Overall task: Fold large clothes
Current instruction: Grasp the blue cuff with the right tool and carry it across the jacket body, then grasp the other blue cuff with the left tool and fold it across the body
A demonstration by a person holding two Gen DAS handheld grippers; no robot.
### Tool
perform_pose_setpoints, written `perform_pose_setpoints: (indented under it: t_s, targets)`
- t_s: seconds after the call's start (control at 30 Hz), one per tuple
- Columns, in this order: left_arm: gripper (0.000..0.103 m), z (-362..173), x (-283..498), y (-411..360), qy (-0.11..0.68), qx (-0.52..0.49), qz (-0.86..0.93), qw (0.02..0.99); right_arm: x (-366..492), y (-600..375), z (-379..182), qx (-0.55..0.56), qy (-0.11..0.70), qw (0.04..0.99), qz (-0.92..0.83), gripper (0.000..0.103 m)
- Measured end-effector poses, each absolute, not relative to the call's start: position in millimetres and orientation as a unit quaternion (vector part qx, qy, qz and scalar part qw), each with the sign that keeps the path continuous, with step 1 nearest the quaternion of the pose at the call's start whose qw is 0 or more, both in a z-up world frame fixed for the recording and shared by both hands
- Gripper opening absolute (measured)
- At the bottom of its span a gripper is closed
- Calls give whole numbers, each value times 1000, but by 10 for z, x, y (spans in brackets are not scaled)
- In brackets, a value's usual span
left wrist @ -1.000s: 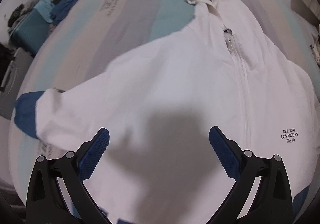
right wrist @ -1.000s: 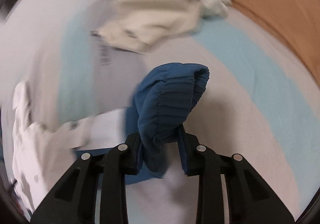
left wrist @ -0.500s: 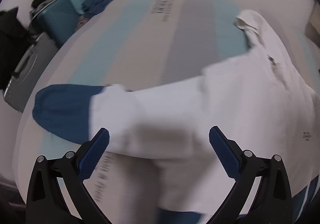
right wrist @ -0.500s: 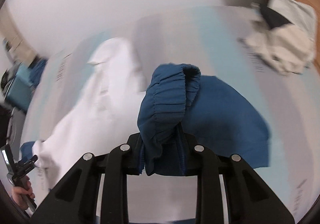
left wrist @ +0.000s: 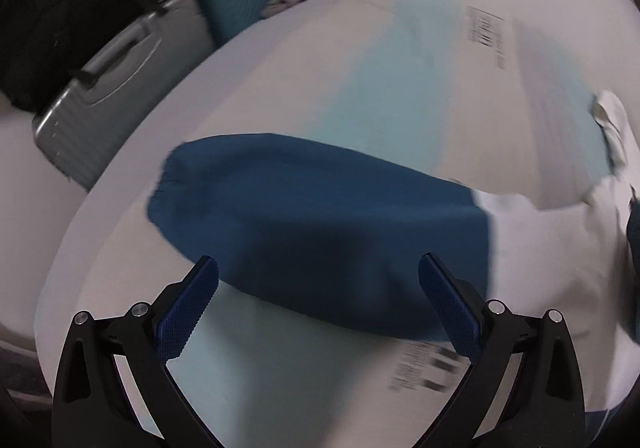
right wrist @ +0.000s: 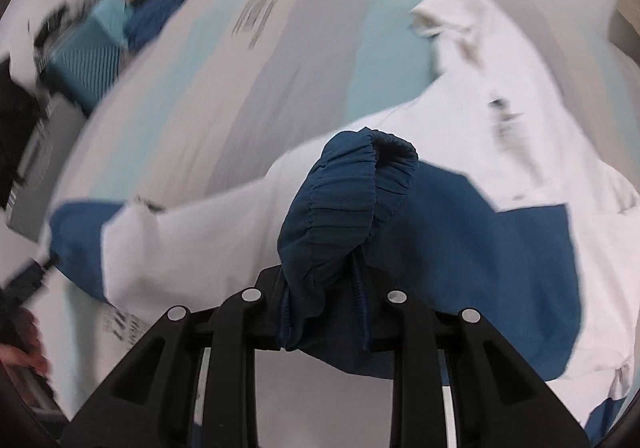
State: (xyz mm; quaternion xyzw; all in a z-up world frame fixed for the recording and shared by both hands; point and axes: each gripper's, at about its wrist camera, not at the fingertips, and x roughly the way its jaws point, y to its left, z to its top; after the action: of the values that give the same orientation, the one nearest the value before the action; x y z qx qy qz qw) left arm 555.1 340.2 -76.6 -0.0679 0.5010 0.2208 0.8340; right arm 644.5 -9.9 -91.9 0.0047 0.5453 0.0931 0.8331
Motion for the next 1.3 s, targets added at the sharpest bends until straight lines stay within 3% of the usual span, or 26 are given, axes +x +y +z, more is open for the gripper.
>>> perform_pose_setpoints:
  t_s: [0.07, 0.13, 0.2, 0.27, 0.4, 0.57, 1.03, 1.13, 1.2, 1.3]
  targets:
    - [97, -813, 5531, 3639, 499, -74, 235, 831, 6398, 86, -1093, -21, 555, 827, 85, 23]
    - [98, -872, 5497, 3860, 498, -84, 244, 828, 6408, 236, -1263, -41, 568, 819, 74, 31]
    - [97, -956, 5472, 4023, 501, -104, 248, 823, 6360, 275, -1320, -44, 571, 816, 70, 50]
    - [97, -1028, 5427, 4188, 502, -121, 252, 818, 6288, 275, -1291, -42, 567, 819, 77, 62]
    - [97, -1122, 5358, 4417, 501, -137, 261, 814, 6080, 472, -1086, -19, 546, 823, 156, 76]
    - [98, -1168, 5296, 4710, 494, -145, 279, 811, 5837, 621, -823, -4, 519, 816, 253, 81]
    - [97, -1433, 5558, 5245, 521, -169, 270, 792, 6004, -143, -804, 4, 541, 825, 162, 82]
    - [82, -1383, 5555, 5237, 512, -176, 267, 797, 6006, -220, -825, 20, 547, 824, 149, 82]
    - [60, -1368, 5577, 5167, 515, -175, 258, 798, 5993, -266, -842, 26, 549, 823, 145, 82]
    - [40, -1369, 5621, 5064, 524, -154, 253, 799, 5967, -304, -849, 26, 550, 822, 144, 82]
